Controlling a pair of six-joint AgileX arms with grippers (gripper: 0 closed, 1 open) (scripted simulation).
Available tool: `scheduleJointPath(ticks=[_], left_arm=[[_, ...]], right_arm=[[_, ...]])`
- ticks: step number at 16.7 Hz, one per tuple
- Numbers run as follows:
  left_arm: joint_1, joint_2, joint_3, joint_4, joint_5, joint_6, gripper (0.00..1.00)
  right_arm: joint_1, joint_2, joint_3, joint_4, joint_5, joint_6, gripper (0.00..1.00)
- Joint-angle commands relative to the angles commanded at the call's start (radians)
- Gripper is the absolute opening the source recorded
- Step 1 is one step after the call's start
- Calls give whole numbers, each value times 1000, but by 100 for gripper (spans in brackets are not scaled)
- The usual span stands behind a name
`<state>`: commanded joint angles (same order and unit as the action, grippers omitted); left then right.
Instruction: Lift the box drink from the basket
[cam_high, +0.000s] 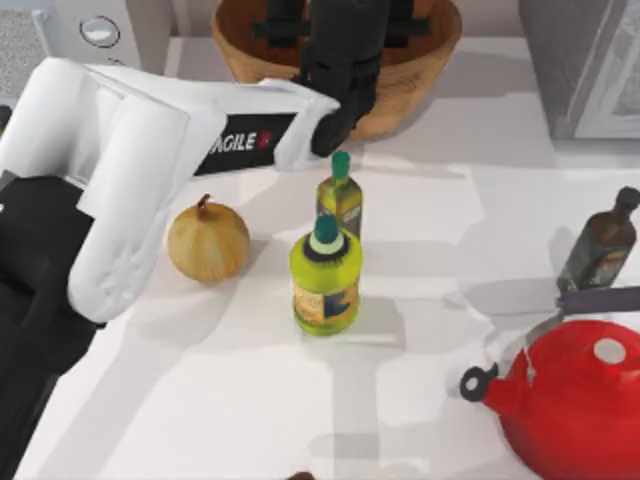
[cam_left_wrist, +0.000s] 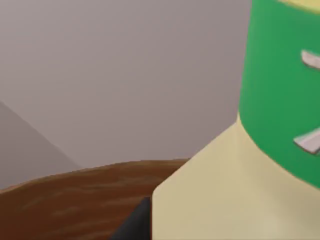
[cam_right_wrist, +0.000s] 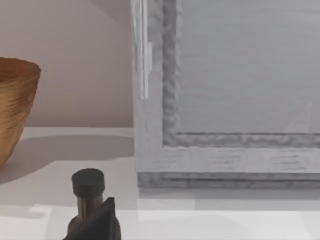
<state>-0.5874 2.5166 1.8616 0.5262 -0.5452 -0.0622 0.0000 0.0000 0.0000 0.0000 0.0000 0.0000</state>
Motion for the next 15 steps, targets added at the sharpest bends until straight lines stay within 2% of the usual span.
scheduleJointPath(ticks=[10, 15], left_arm=[[-4, -11, 15, -15, -1, -1, 0], [-6, -52, 176, -198, -4, -1, 0]], right_arm=[[0, 0, 0, 0, 0, 0, 100], [0, 0, 0, 0, 0, 0, 100]])
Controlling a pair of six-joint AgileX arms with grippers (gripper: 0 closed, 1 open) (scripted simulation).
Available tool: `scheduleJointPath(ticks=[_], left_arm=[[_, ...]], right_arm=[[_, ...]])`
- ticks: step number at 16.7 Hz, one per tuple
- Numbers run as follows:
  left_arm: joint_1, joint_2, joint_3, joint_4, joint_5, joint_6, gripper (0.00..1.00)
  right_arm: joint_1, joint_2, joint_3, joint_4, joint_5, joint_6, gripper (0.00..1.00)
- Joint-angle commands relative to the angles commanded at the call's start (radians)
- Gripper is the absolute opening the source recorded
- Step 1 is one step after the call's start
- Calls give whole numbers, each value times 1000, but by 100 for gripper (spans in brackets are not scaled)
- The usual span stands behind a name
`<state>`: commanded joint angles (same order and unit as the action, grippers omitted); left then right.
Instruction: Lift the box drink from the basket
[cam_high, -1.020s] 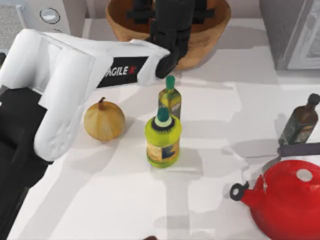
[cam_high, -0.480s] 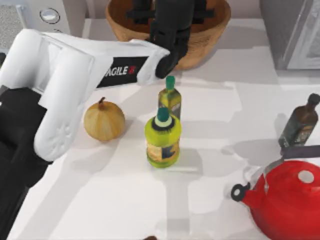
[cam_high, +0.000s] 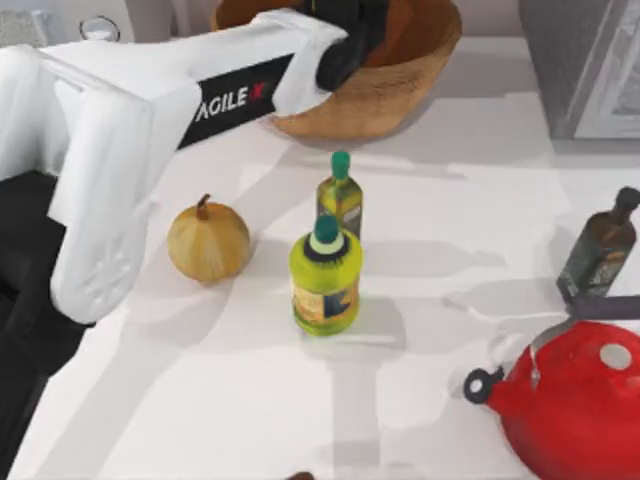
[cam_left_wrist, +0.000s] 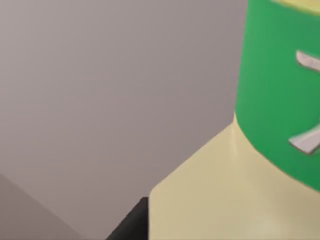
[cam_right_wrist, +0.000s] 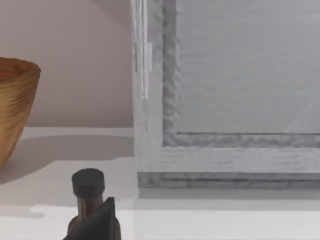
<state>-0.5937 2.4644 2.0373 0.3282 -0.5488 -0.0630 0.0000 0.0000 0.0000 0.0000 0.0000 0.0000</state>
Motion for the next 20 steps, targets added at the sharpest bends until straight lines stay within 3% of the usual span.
scheduleJointPath(ticks=[5, 12, 16, 20], left_arm=[[-1, -37, 163, -266, -1, 7, 0], [2, -69, 209, -305, -1, 5, 0], [0, -162, 108, -309, -13, 21, 0], [23, -384, -157, -317, -28, 50, 0]], right_arm=[[0, 0, 0, 0, 0, 0, 100], [0, 0, 0, 0, 0, 0, 100], [0, 0, 0, 0, 0, 0, 100], [0, 0, 0, 0, 0, 0, 100]])
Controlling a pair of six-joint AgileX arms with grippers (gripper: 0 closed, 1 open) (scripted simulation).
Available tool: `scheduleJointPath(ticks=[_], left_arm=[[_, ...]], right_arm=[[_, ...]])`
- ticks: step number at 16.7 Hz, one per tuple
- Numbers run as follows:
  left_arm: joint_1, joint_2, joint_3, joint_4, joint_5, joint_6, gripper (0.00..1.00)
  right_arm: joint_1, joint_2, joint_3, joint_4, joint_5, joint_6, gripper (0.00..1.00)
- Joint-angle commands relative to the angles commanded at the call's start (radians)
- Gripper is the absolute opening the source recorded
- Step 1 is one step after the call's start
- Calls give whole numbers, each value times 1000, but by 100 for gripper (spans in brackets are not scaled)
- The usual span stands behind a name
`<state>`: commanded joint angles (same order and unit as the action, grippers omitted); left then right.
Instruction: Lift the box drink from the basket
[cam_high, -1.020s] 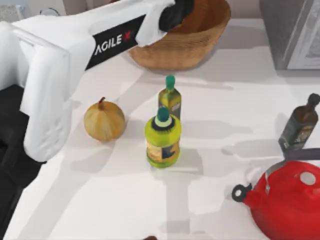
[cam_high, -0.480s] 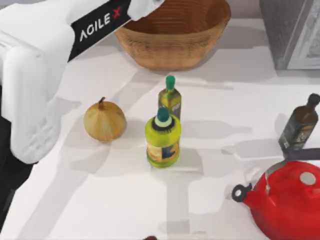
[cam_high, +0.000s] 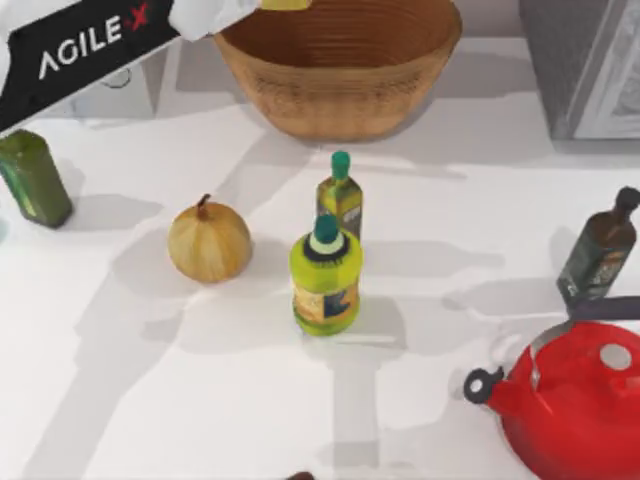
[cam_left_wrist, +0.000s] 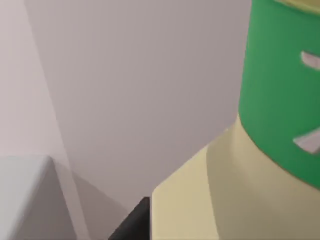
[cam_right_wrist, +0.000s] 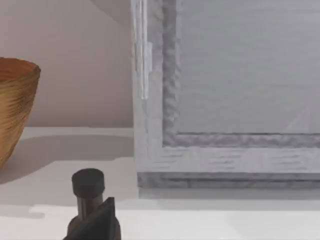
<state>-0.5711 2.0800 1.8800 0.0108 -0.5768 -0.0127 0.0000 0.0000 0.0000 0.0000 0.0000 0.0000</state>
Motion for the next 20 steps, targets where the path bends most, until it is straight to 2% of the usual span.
scheduleJointPath(ticks=[4, 8, 14, 17, 20], left_arm=[[65, -336, -403, -5, 10, 23, 0], [170, -786, -854, -5, 73, 33, 0], [362, -1504, -1440, -9, 274, 29, 0], [452, -1784, -1649, -13, 396, 24, 0], [524, -1972, -1792, -13, 503, 19, 0]], right_arm=[[0, 0, 0, 0, 0, 0, 100], [0, 0, 0, 0, 0, 0, 100], [0, 0, 0, 0, 0, 0, 100], [0, 0, 0, 0, 0, 0, 100], [0, 0, 0, 0, 0, 0, 100]])
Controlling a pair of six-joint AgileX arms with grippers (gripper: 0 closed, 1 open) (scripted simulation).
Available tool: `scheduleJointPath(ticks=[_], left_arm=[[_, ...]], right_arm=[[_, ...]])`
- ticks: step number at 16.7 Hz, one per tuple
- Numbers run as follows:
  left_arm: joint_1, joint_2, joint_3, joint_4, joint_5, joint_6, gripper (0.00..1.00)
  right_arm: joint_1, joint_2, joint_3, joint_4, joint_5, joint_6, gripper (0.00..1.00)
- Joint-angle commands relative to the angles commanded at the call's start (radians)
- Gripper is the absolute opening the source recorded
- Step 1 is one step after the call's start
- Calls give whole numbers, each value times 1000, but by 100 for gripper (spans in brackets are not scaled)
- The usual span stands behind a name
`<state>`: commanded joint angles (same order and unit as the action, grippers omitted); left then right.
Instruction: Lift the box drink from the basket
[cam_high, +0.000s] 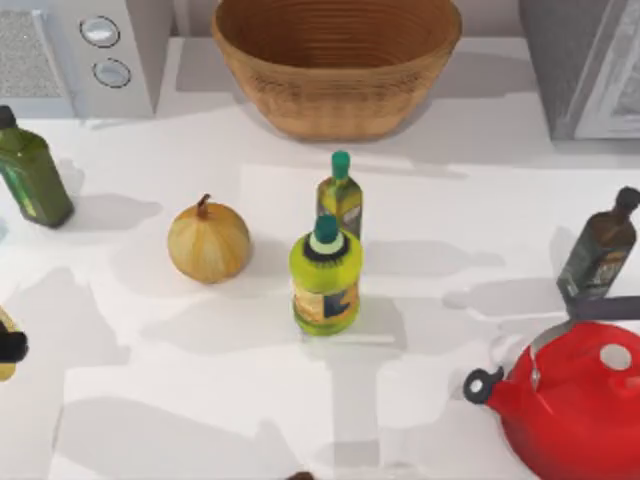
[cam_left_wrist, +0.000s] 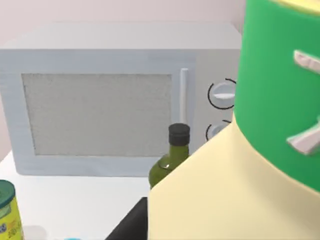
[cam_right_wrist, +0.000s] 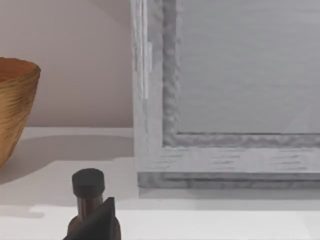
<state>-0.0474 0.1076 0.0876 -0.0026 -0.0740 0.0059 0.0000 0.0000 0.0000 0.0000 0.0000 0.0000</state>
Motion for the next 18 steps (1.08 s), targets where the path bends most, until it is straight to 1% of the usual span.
scheduleJointPath(ticks=[2, 4, 11, 14, 18], left_arm=[[32, -75, -59, 1, 50, -4, 0], [47, -108, -88, 3, 74, -6, 0], [38, -92, -81, 10, 63, -7, 0], [-2, -2, -46, 71, -10, -22, 0], [-63, 219, 8, 182, -184, -39, 0]], right_arm=[[0, 0, 0, 0, 0, 0, 100], [0, 0, 0, 0, 0, 0, 100], [0, 0, 0, 0, 0, 0, 100], [0, 0, 0, 0, 0, 0, 100], [0, 0, 0, 0, 0, 0, 100]])
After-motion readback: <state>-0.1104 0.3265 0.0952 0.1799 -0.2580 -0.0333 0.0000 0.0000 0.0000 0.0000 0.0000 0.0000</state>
